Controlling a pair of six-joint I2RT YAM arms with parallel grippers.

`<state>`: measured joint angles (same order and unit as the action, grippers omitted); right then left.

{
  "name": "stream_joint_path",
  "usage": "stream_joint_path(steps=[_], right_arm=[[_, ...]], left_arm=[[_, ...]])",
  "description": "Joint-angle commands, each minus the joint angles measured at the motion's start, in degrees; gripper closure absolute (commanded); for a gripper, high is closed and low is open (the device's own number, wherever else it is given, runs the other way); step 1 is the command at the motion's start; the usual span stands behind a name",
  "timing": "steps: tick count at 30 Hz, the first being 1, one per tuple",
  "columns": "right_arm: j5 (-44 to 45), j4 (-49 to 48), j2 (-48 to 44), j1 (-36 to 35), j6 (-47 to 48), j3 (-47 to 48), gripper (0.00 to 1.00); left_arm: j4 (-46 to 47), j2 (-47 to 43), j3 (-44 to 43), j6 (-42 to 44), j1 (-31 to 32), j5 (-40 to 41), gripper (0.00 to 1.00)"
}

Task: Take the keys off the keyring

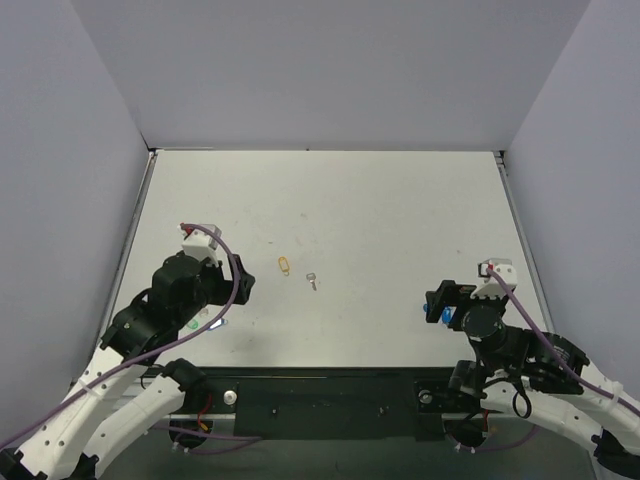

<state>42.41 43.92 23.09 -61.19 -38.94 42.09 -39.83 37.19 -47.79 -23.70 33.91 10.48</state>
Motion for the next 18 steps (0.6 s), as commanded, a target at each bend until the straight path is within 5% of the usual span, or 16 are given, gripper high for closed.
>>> stream_joint_path(steps=[1, 18], right_arm=[[3.03, 0.28, -3.49, -0.25, 0.00, 1.06, 0.10], [1.09, 12.49, -17.63, -0.25, 0.98, 12.06, 0.08]], left_arm=[[1.60, -3.78, 1.30, 0.24, -0.34, 0.77, 0.12], [0.99, -7.13, 2.26, 0.68, 0.45, 2.09, 0.11]])
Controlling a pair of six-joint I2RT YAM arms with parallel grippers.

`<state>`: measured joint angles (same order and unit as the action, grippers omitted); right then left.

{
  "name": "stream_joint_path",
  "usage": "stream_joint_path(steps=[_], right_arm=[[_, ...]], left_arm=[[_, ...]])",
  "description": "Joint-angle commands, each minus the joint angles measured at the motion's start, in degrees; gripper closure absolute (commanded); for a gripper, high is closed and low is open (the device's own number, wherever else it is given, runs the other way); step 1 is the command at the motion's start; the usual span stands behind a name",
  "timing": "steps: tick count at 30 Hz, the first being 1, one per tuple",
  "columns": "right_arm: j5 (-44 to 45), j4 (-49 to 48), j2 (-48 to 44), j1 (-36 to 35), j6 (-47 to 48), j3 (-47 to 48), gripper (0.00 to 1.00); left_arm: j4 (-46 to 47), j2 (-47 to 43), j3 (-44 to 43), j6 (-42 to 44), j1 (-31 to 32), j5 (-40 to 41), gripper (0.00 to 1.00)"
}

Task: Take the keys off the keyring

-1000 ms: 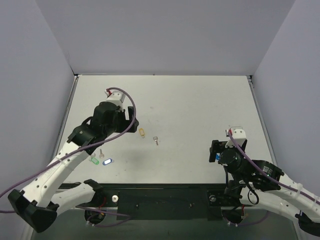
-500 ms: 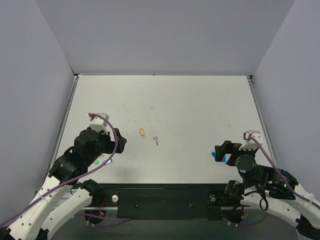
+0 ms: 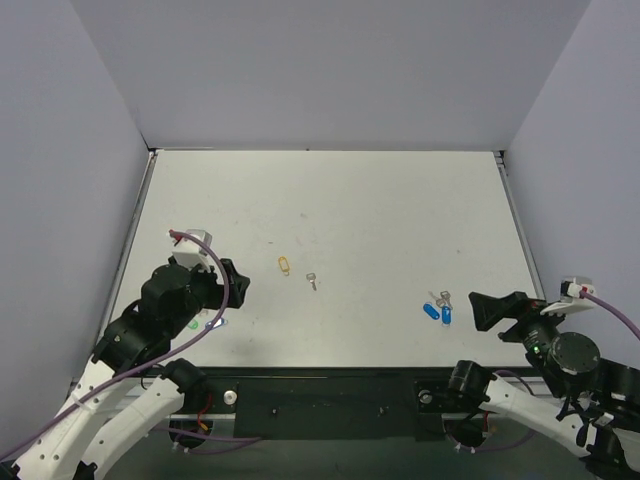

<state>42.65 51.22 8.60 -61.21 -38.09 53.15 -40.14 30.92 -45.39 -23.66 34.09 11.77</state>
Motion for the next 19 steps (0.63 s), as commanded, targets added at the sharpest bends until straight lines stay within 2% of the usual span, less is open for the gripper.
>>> stream_joint_path(steps=[1, 4, 10, 19], right_arm=[[1.20, 5.38, -4.02, -0.31, -1.62, 0.21, 0.08], [1.99, 5.38, -8.24, -0.31, -6.02, -2.77, 0.08], [2.43, 5.20, -14.92, -0.23, -6.12, -3.66, 0.08], [1.03, 4.06, -14.67, 0.48, -4.28, -4.19, 0.08]], left_arm=[[1.21, -1.29, -0.14, 0.63, 0.28, 0.97, 0.11], [1.29, -1.47, -0.14, 0.63, 0.28, 1.06, 0.11], [1.29, -1.83, -0.05, 0.63, 0.28, 1.15, 0.11], [1.21, -2.00, -0.05, 0.63, 0.28, 1.32, 0.11]])
